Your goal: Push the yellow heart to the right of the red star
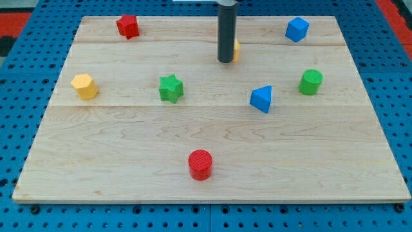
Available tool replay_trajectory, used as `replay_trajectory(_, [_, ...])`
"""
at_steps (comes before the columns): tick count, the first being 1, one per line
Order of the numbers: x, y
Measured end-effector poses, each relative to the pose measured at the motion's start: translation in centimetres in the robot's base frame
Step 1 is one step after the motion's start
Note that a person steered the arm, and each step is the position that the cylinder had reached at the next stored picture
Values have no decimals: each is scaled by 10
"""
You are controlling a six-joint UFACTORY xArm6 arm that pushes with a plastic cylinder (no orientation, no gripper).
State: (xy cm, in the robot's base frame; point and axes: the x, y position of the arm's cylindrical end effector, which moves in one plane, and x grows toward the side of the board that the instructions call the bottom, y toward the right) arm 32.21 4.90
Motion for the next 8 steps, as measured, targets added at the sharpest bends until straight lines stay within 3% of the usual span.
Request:
replay_trajectory(1, [-1,28])
replay_trajectory(2, [-38,7])
replay_trajectory(4, [-5,-42])
replay_trajectory(5, [-8,-76])
replay_trajectory(6, [-22,-76])
replay_trajectory(8, [-11,-89])
